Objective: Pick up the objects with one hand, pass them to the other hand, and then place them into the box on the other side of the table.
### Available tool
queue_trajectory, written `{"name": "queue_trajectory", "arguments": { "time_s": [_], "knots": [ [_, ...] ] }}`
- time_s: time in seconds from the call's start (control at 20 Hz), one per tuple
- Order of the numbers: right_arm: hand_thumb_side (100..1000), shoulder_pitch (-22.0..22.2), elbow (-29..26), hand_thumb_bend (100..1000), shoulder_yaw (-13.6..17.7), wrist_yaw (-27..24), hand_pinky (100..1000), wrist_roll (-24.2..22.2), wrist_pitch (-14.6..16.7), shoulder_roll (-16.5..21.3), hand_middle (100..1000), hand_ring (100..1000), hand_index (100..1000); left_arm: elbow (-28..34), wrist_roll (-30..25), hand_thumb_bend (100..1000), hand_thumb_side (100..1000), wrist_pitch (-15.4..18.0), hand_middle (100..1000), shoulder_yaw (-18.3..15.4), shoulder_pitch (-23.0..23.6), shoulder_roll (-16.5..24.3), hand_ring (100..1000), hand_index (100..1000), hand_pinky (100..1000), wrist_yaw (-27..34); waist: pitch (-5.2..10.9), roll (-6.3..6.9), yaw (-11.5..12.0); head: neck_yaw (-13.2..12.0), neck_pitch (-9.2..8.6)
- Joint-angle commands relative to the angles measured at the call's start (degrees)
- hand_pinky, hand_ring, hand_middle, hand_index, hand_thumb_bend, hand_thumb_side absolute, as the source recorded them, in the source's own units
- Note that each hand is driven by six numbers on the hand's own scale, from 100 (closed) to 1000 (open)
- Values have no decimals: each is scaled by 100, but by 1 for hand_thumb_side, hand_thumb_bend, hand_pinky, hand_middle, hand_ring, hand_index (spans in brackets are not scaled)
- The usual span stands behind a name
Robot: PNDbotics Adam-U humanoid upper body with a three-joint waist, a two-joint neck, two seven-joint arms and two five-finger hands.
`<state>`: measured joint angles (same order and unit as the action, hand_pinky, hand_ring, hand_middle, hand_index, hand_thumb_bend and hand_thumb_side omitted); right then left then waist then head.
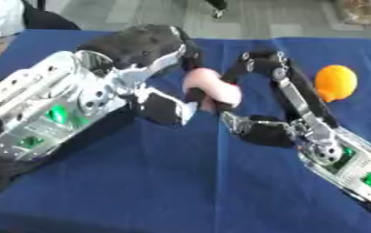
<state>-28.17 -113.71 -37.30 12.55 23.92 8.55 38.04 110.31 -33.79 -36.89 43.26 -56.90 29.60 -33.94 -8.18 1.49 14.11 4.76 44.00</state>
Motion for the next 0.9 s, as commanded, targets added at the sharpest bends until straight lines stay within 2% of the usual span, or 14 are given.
{"name": "queue_trajectory", "arguments": {
  "time_s": [0.05,0.2,0.3,0.4,0.45,0.55,0.8,0.85,0.9],
  "knots": [
    [100,-44,-89,164,36,83,650,-17,33,42,427,534,575,-22,200,100,246,-344,520,-79,-53,49,648,558,775,313,-37,37,-5,5,12],
    [100,-34,-89,197,33,189,664,-90,1,49,442,547,597,19,627,100,249,-407,488,-84,-55,42,621,506,759,728,-39,33,-4,17,12],
    [100,-25,-89,277,31,274,677,-152,-52,46,461,563,621,3,823,100,248,-434,468,-54,-57,44,608,469,751,941,-38,29,-8,24,12],
    [100,-20,-89,422,31,328,687,-180,-120,46,482,582,647,-41,922,100,246,-443,454,-15,-56,43,592,432,742,1053,-37,29,-9,24,12],
    [100,-21,-89,450,31,348,689,-183,-143,47,487,587,652,-60,946,100,246,-438,453,2,-57,42,590,429,741,1077,-38,29,-9,23,12],
    [100,-21,-89,569,33,405,708,-183,-183,56,527,622,690,-95,937,100,245,-415,446,30,-61,41,588,415,739,1081,-39,30,-11,15,12],
    [108,-9,-89,689,32,612,751,-188,-319,62,604,700,766,-101,780,100,223,-299,426,56,-75,36,580,406,732,917,-47,28,-15,-3,12],
    [176,-6,-89,701,34,668,774,-196,-357,68,652,742,805,-106,713,100,216,-272,424,59,-74,39,581,405,730,873,-47,29,-15,-5,12],
    [205,-4,-89,704,39,731,781,-204,-414,73,670,754,818,-112,635,100,215,-241,422,62,-74,43,581,405,730,816,-46,31,-13,-8,12]
  ]
}}
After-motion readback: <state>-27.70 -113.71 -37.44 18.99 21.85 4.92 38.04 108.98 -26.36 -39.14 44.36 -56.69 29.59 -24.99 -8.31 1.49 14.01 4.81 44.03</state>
